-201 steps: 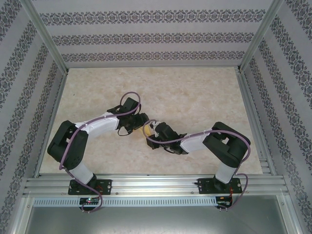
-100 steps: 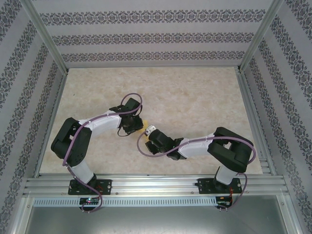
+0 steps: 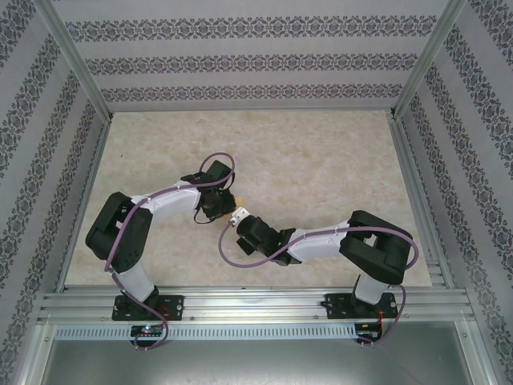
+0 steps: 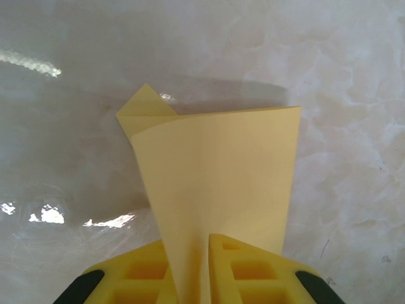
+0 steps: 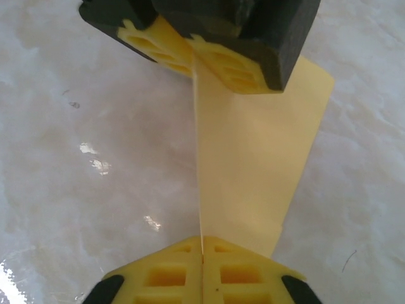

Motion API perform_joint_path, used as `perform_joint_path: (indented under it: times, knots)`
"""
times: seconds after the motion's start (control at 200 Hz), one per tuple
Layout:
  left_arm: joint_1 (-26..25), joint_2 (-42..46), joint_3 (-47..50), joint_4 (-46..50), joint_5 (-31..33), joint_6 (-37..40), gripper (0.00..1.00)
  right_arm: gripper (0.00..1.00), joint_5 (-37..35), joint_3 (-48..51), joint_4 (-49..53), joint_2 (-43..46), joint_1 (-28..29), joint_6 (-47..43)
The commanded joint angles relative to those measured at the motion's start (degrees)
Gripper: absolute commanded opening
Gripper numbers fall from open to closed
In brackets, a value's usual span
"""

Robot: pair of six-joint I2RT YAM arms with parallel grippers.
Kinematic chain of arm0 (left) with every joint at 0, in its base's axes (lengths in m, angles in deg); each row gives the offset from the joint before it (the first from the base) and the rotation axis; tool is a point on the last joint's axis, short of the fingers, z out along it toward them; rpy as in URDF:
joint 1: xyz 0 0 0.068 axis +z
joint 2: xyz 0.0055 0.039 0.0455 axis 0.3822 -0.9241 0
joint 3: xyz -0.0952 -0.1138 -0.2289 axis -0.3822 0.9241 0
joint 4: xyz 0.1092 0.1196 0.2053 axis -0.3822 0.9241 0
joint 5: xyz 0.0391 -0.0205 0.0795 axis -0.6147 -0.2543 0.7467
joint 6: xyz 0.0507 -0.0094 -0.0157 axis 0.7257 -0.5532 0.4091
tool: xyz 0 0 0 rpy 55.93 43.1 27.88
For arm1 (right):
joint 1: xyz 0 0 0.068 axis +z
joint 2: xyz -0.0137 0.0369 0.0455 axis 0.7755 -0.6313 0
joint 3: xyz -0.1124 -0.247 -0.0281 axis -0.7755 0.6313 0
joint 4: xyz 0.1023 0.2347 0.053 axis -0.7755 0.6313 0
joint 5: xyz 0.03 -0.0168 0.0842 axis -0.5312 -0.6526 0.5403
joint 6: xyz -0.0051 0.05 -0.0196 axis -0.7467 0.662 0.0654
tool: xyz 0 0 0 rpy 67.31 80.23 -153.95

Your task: Fold a paper plane with a square sheet of paper (pick it up from the middle)

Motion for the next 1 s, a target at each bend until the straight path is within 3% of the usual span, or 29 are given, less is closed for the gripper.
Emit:
perform_joint_path:
  times: [0.0, 0.445, 0.654, 0.994]
  knots:
    - [0.7, -0.4, -1.0, 0.7, -1.1, 1.5, 0.18, 0.00, -2.2, -1.2, 1.9, -0.8, 0.6, 1.2]
    - [0.7, 2.5, -2.1, 2.0, -0.4, 3.4, 0.34, 0.00, 6.7, 1.2, -2.3, -1.1, -1.8, 13.0]
    - [0.8, 6.2, -1.5, 2.8, 1.6, 4.1, 0.48, 0.00, 14.0, 2.9, -6.2, -0.6, -5.2, 18.2]
    - [0.8, 13.2, -0.3, 4.2, 5.2, 5.2, 0.58, 0.00, 21.7, 5.3, -10.5, 0.4, -10.0, 24.3]
